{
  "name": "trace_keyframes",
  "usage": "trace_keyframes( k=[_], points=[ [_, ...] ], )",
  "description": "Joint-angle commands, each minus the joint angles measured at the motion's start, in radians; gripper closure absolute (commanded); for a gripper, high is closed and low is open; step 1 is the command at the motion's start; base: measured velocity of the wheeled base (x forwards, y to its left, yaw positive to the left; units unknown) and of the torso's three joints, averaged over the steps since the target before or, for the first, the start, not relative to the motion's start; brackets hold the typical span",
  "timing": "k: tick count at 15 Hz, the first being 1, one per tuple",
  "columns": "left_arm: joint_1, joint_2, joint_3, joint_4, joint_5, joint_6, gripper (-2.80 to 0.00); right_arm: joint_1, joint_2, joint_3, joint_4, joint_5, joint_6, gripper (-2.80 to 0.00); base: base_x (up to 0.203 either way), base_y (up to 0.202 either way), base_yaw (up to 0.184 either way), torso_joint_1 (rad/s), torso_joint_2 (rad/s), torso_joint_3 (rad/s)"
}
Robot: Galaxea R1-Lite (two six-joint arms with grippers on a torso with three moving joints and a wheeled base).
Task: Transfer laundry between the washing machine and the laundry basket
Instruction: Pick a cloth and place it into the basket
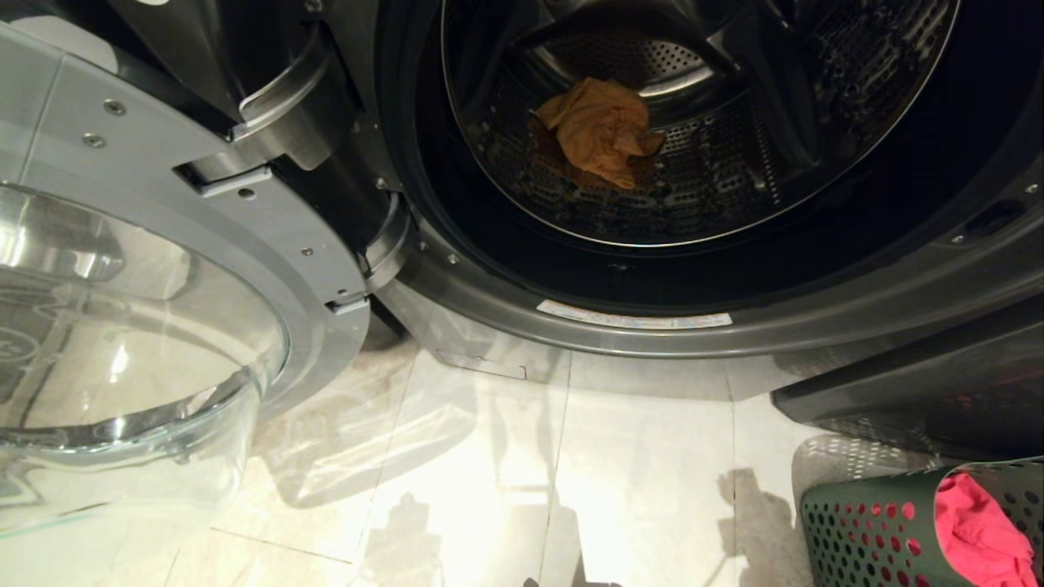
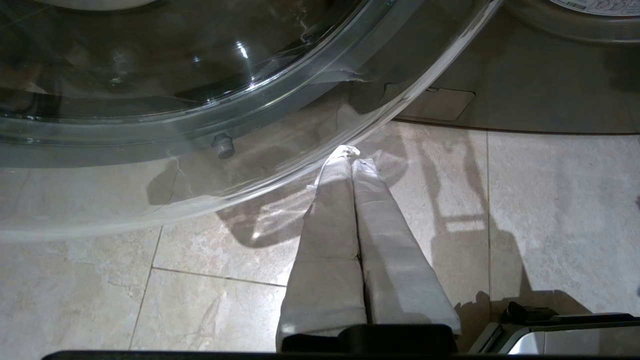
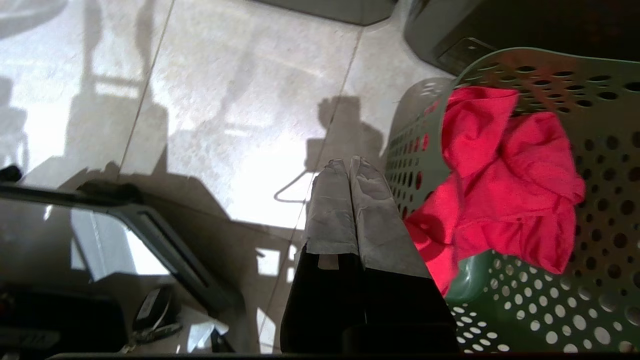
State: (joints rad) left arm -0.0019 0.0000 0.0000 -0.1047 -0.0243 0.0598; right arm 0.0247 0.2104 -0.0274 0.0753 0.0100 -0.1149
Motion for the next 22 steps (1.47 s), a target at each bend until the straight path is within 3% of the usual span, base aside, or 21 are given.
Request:
trace_keyframes(
  k=[1, 6, 10, 18, 22],
  points=[
    [0.0, 0.0, 0.04, -0.001, -0.003, 0.0, 0.0, -0.031, -0.051, 0.0, 0.001, 0.001, 0.004, 0.0, 0.0, 0.0, 0.0, 0.0, 0.0, 0.0],
    [0.0, 0.0, 0.04, -0.002, -0.003, 0.0, 0.0, -0.025, -0.213, 0.001, -0.003, 0.033, -0.014, 0.0, 0.0, 0.0, 0.0, 0.0, 0.0, 0.0],
    [-0.001, 0.0, 0.04, -0.001, 0.001, 0.0, 0.0, -0.023, -0.21, 0.027, -0.076, 0.036, -0.022, 0.0, 0.0, 0.0, 0.0, 0.0, 0.0, 0.0],
    [0.0, 0.0, 0.04, -0.003, 0.0, 0.0, 0.0, -0.023, -0.21, 0.027, -0.075, 0.034, -0.025, 0.0, 0.0, 0.0, 0.0, 0.0, 0.0, 0.0],
    [0.0, 0.0, 0.04, -0.003, -0.002, 0.0, 0.0, -0.023, -0.21, 0.027, -0.075, 0.034, -0.026, 0.0, 0.003, -0.01, 0.141, 0.003, 0.0, 0.002]
  ],
)
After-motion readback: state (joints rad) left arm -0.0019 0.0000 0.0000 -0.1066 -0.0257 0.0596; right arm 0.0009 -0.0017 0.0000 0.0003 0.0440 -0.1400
